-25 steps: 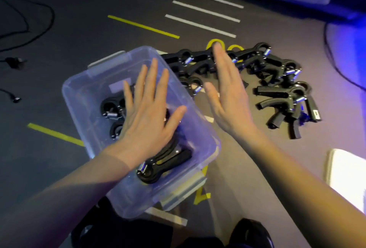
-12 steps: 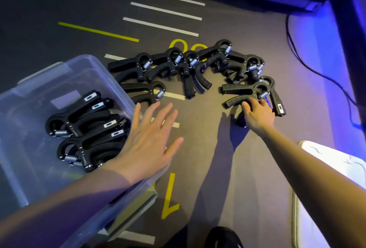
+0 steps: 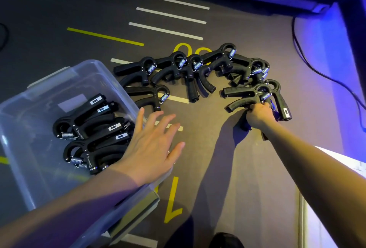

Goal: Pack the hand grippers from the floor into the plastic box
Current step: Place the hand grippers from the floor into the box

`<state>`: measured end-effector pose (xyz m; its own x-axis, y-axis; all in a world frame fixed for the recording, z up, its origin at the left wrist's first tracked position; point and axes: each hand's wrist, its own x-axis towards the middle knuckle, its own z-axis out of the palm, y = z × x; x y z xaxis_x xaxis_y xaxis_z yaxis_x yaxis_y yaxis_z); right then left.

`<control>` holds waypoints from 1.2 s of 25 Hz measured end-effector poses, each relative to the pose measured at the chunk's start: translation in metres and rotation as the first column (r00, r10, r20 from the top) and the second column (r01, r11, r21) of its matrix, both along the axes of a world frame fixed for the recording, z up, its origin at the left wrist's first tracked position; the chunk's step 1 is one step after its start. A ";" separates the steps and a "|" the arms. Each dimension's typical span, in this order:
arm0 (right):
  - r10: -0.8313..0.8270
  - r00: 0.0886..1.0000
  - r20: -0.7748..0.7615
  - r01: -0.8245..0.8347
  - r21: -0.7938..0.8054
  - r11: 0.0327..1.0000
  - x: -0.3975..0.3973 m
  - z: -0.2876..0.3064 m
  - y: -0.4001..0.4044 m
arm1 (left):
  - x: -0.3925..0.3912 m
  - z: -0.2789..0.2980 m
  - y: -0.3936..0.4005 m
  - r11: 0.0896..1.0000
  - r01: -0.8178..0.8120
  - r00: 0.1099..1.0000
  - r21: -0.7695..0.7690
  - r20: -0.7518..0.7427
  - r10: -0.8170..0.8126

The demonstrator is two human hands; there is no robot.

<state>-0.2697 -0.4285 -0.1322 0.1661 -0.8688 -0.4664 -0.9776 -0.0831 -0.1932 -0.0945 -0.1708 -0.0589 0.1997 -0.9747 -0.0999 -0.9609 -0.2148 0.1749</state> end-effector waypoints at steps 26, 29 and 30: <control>0.638 0.187 0.747 -0.670 -0.378 0.639 0.153 0.138 0.190 | 0.103 0.031 0.101 0.743 -0.540 0.782 -0.394 -0.562 0.270; 0.575 0.224 0.787 -0.744 -0.244 0.623 0.170 0.122 0.216 | 0.116 0.028 0.125 0.777 -0.538 0.775 -0.327 -0.555 0.302; 0.535 0.245 0.809 -0.753 -0.189 0.631 0.174 0.117 0.222 | 0.120 0.026 0.132 0.774 -0.556 0.753 -0.304 -0.578 0.314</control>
<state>-0.0958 -0.2061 -0.0156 0.9797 -0.1966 0.0388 -0.0586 -0.4662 -0.8827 0.0256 -0.0389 -0.0331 0.6570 -0.7465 0.1054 -0.5426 -0.3712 0.7535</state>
